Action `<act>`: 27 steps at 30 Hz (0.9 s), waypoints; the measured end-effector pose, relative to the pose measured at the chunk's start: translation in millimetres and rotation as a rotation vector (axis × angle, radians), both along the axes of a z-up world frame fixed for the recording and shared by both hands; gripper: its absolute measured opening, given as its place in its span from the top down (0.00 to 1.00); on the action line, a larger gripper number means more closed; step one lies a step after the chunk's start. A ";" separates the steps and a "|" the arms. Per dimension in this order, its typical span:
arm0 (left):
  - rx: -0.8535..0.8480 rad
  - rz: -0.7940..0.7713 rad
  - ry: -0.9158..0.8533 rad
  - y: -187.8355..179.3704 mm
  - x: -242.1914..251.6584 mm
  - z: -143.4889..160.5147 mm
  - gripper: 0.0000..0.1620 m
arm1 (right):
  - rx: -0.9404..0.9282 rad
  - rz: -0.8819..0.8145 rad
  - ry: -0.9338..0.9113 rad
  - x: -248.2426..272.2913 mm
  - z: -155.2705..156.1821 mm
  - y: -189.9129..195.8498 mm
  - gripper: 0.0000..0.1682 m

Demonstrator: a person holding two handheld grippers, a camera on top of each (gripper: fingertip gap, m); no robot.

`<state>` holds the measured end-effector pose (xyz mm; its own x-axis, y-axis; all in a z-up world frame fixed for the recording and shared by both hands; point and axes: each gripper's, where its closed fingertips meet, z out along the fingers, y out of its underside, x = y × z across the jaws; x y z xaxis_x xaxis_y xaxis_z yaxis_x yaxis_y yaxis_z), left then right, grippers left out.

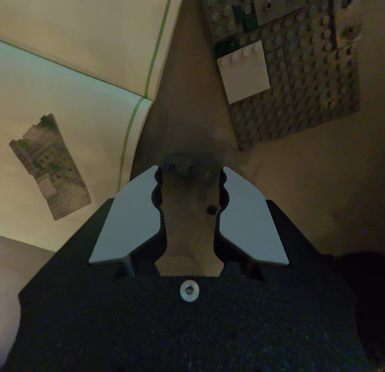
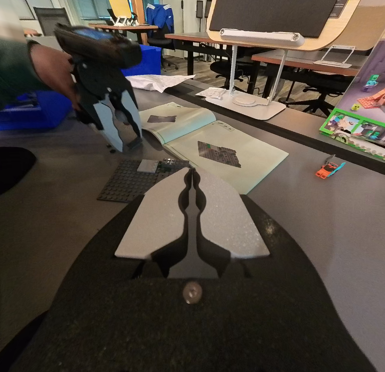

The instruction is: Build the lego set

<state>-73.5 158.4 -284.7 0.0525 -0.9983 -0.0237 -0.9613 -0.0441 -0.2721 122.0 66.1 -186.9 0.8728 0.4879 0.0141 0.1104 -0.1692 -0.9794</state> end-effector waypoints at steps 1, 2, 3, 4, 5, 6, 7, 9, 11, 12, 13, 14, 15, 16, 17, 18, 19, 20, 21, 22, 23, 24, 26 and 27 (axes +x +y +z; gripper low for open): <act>0.008 0.007 -0.024 -1.2 -1.4 5.5 0.68 | 0.000 0.000 -0.002 -0.2 -0.3 0.0 1.00; 0.014 0.018 -0.054 -3.4 -3.1 12.1 0.68 | -0.001 0.000 -0.004 -0.4 -0.6 -0.1 1.00; 0.021 0.027 -0.093 -6.3 -4.5 19.2 0.69 | -0.001 0.001 -0.005 -0.7 -1.0 0.0 1.00; 0.023 0.034 -0.127 -9.9 -6.7 25.0 0.69 | -0.003 0.002 -0.005 -1.0 -1.4 0.0 1.00; 0.022 0.043 -0.155 -13.3 -9.7 29.5 0.69 | -0.005 0.004 -0.005 -1.5 -1.9 0.2 1.00; 0.027 0.059 -0.178 -15.6 -13.5 33.5 0.69 | -0.007 0.007 -0.006 -2.2 -2.4 0.6 1.00; 0.039 0.076 -0.197 -17.3 -18.2 37.5 0.69 | -0.008 0.010 -0.007 -3.1 -2.8 0.8 1.00; 0.066 0.109 -0.254 -21.8 -26.0 46.6 0.71 | -0.008 0.016 -0.015 -5.3 -3.6 0.7 1.00; 0.086 0.164 -0.347 -26.9 -30.0 55.4 0.74 | -0.002 0.015 -0.029 -6.4 -3.9 0.3 1.00; 0.094 0.197 -0.397 -29.5 -31.1 58.3 0.76 | 0.004 0.013 -0.034 -6.5 -3.3 0.2 1.00; 0.109 0.230 -0.441 -31.3 -32.5 60.3 0.78 | 0.010 0.010 -0.037 -6.8 -2.4 0.3 1.00; 0.132 0.262 -0.477 -32.3 -34.2 61.7 0.79 | 0.015 0.008 -0.036 -7.2 -1.5 0.5 1.00; 0.158 0.294 -0.503 -33.7 -35.9 61.8 0.82 | 0.017 0.007 -0.035 -7.8 -1.0 0.7 1.00; 0.181 0.332 -0.523 -34.8 -37.4 61.3 0.86 | 0.019 0.005 -0.035 -8.9 -0.8 0.9 1.00; 0.194 0.365 -0.536 -37.3 -37.9 59.8 0.89 | 0.019 0.002 -0.039 -10.1 -0.8 1.2 1.00; 0.203 0.393 -0.541 -40.3 -38.1 57.7 0.93 | 0.019 -0.002 -0.045 -11.5 -0.8 1.3 1.00; 0.214 0.419 -0.545 -43.0 -37.6 56.3 0.96 | 0.019 -0.007 -0.048 -13.1 -0.4 1.3 1.00; 0.220 0.439 -0.553 -46.3 -35.7 56.0 0.99 | 0.018 -0.011 -0.047 -14.9 0.3 1.4 1.00; 0.225 0.458 -0.561 -49.1 -33.7 56.0 1.00 | 0.016 -0.017 -0.042 -16.7 1.3 1.4 1.00; 0.236 0.482 -0.567 -50.7 -32.4 56.4 1.00 | 0.015 -0.024 -0.034 -18.5 2.6 1.6 1.00; 0.245 0.499 -0.567 -52.7 -31.3 56.6 1.00 | 0.015 -0.030 -0.026 -20.5 3.9 1.5 1.00; 0.254 0.512 -0.565 -54.8 -30.4 56.9 1.00 | 0.013 -0.033 -0.021 -22.7 5.0 1.2 1.00; 0.276 0.539 -0.571 -57.0 -29.3 59.5 1.00 | 0.009 -0.039 -0.024 -26.6 5.8 0.5 1.00; 0.287 0.553 -0.569 -57.3 -29.9 60.3 1.00 | 0.007 -0.039 -0.029 -28.8 6.1 -0.2 1.00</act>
<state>-103.4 101.1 -224.4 0.6127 -0.7846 -0.0950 -0.5348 -0.3230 -0.7808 93.2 65.9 -180.9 0.8901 0.4537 0.0431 0.1324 -0.1668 -0.9771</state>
